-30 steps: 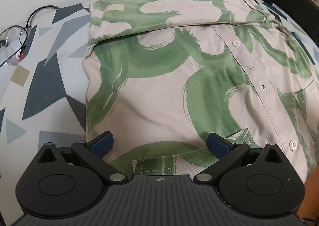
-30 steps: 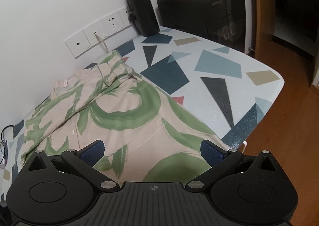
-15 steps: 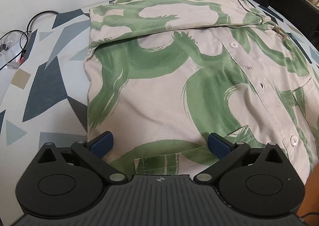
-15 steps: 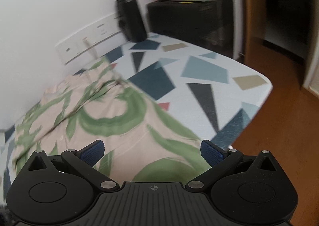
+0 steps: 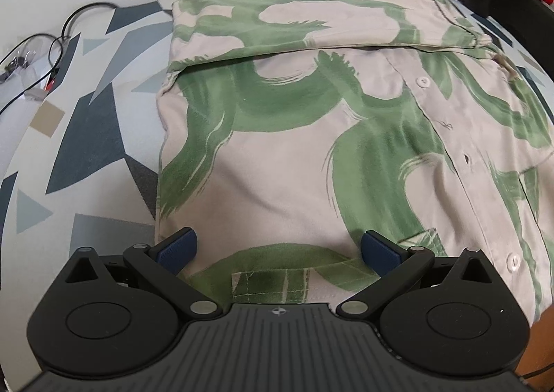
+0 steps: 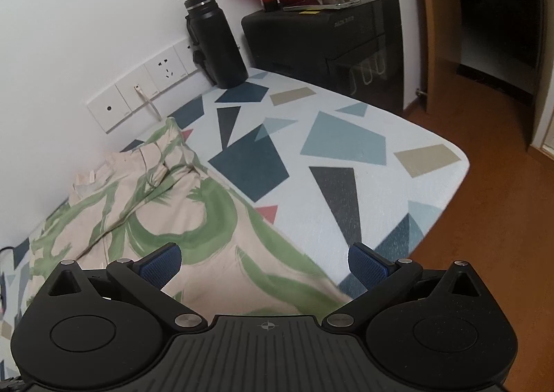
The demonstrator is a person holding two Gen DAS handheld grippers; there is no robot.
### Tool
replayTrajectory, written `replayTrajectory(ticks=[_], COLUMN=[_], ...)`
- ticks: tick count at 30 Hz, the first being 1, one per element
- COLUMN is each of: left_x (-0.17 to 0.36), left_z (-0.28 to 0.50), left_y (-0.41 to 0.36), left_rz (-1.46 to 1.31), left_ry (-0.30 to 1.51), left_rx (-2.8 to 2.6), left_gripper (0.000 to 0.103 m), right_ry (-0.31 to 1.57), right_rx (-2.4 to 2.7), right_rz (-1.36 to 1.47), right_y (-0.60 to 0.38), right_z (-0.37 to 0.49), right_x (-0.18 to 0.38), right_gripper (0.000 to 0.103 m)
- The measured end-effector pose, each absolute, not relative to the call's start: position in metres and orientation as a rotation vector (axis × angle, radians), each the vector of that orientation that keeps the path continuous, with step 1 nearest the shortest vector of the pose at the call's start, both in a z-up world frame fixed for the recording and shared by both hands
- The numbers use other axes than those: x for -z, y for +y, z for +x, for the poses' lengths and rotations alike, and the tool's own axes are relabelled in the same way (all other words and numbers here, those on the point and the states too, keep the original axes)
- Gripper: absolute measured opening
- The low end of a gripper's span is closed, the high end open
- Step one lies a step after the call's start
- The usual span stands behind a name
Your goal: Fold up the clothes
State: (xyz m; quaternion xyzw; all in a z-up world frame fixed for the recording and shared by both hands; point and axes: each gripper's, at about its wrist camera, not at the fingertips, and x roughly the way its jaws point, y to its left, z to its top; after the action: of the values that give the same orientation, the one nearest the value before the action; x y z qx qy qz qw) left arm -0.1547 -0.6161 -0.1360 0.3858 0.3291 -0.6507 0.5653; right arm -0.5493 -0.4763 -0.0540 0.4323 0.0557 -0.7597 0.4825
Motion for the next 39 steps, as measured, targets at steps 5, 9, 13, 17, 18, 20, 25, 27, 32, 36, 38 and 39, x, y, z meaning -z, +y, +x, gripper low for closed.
replayTrajectory(ticks=[5, 9, 13, 17, 18, 20, 25, 27, 32, 36, 38, 39], left_x=[0.136, 0.136, 0.137, 0.137, 0.137, 0.137, 0.138, 0.138, 0.139, 0.138, 0.136, 0.134], left_z=[-0.158, -0.161, -0.162, -0.163, -0.163, -0.164, -0.164, -0.164, -0.165, -0.165, -0.163, -0.162], left_y=[-0.617, -0.616, -0.617, -0.617, -0.617, -0.618, -0.618, -0.618, -0.616, -0.613, -0.604, -0.597], left_rz=[0.885, 0.867, 0.849, 0.839, 0.839, 0.840, 0.837, 0.833, 0.815, 0.811, 0.811, 0.804], left_ry=[0.785, 0.786, 0.786, 0.780, 0.780, 0.781, 0.773, 0.770, 0.752, 0.755, 0.769, 0.773], left_rx=[1.496, 1.476, 1.462, 1.461, 1.461, 1.460, 1.467, 1.469, 1.476, 1.479, 1.485, 1.492], left_gripper=[0.103, 0.103, 0.103, 0.103, 0.103, 0.103, 0.103, 0.103, 0.103, 0.103, 0.102, 0.102], right_ry=[0.153, 0.157, 0.142, 0.133, 0.141, 0.159, 0.144, 0.162, 0.167, 0.158, 0.160, 0.161], right_rx=[1.857, 1.851, 1.829, 1.819, 1.822, 1.828, 1.817, 1.810, 1.774, 1.758, 1.761, 1.757], right_rz=[1.088, 1.090, 1.056, 1.056, 1.057, 1.066, 1.112, 1.100, 1.063, 1.012, 0.988, 0.982], right_y=[-0.481, -0.485, -0.484, -0.478, -0.477, -0.476, -0.475, -0.477, -0.479, -0.471, -0.466, -0.464], right_z=[-0.574, -0.587, -0.593, -0.600, -0.601, -0.604, -0.605, -0.602, -0.595, -0.591, -0.587, -0.585], right_x=[0.067, 0.069, 0.067, 0.072, 0.074, 0.080, 0.096, 0.097, 0.095, 0.096, 0.098, 0.100], right_gripper=[0.102, 0.102, 0.102, 0.102, 0.102, 0.102, 0.102, 0.102, 0.102, 0.102, 0.102, 0.102])
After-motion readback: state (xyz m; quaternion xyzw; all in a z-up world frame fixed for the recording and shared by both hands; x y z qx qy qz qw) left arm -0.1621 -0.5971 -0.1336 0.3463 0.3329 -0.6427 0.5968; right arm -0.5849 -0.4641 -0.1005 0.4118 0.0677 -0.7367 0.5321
